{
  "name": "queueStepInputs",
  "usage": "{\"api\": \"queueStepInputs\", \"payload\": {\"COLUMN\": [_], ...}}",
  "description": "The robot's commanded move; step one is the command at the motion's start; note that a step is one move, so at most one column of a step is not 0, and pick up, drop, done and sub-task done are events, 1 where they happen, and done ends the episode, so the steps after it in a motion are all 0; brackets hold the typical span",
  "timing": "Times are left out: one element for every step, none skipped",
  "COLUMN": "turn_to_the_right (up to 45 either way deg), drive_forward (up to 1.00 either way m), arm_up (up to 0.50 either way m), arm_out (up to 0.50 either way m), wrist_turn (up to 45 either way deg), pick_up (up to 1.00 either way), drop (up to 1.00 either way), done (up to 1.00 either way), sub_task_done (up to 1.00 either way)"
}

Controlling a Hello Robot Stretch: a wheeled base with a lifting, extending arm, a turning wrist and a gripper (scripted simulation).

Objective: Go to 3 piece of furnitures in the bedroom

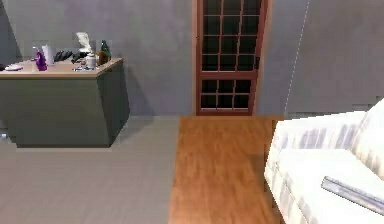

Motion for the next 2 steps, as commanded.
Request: {"api": "queueStepInputs", "payload": {"turn_to_the_right": [-45.0, -45.0], "drive_forward": [0.00, 0.00], "arm_up": [0.00, 0.00], "arm_out": [0.00, 0.00], "wrist_turn": [0.0, 0.0], "pick_up": [0.00, 0.00], "drop": [0.00, 0.00], "done": [0.00, 0.00], "sub_task_done": [0.00, 0.00]}}
